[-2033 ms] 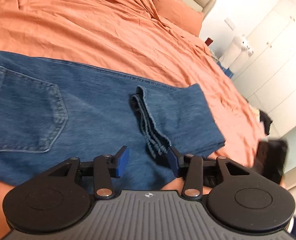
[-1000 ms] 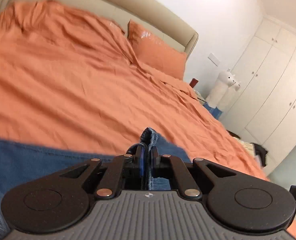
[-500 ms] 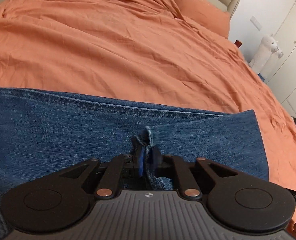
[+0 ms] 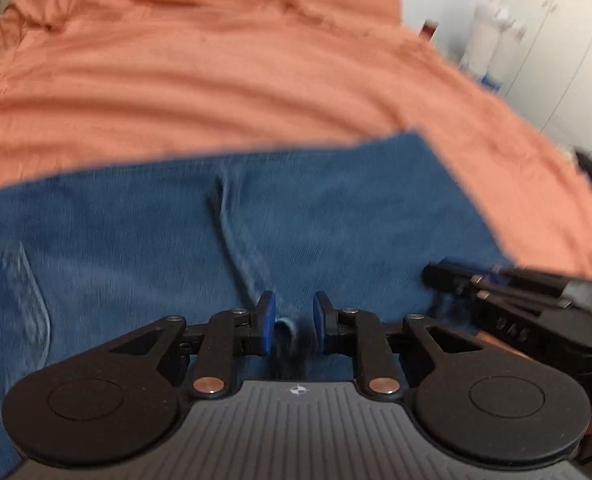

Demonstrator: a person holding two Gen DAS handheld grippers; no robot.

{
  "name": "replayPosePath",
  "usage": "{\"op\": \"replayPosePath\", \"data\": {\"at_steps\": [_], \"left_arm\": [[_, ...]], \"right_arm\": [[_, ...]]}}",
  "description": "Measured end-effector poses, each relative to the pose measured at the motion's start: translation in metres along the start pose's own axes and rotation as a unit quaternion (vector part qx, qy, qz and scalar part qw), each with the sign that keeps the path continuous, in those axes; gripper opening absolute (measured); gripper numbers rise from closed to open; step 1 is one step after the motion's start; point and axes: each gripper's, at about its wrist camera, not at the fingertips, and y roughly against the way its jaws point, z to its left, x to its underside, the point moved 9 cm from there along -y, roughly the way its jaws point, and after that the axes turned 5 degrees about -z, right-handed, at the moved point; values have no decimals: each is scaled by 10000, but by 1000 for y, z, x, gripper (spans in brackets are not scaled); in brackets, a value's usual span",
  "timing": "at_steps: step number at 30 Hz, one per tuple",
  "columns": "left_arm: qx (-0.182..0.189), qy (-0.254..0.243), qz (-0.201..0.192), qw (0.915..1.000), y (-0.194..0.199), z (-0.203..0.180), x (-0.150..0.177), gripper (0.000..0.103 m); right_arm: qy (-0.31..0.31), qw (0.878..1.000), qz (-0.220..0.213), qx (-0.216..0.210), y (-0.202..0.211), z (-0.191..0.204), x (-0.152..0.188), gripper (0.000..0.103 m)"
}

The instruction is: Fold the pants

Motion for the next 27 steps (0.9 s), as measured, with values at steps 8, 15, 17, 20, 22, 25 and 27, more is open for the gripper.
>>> {"op": "replayPosePath", "data": {"at_steps": [8,15,17,20,22,25,27], "left_arm": [[144,1116,297,9932,-8,25,19,32],[-22,1258,-274,9917,61,55,-2,36],[-169,1526,-458,9871,85,80,-7,37],[-331,2185,-798,9720,120,127,-14,40],[-517,2646,-995,9578,139,162,-11,40],[-848,3301,-1249,9318,163,216,3,42],[-1007,3695,-1363,9137,175,249,18,45]], "right_arm": [[138,9982,581,-89,-16,-3,29,11],[79,9983,-168,-547,14,6,3,15],[97,9961,-334,-809,19,17,-4,20],[331,9929,-511,-1019,23,37,-8,20],[499,9911,-612,-1069,24,48,-10,20],[687,9893,-685,-1090,20,65,-13,20],[853,9882,-676,-1076,16,73,-14,20]]}}
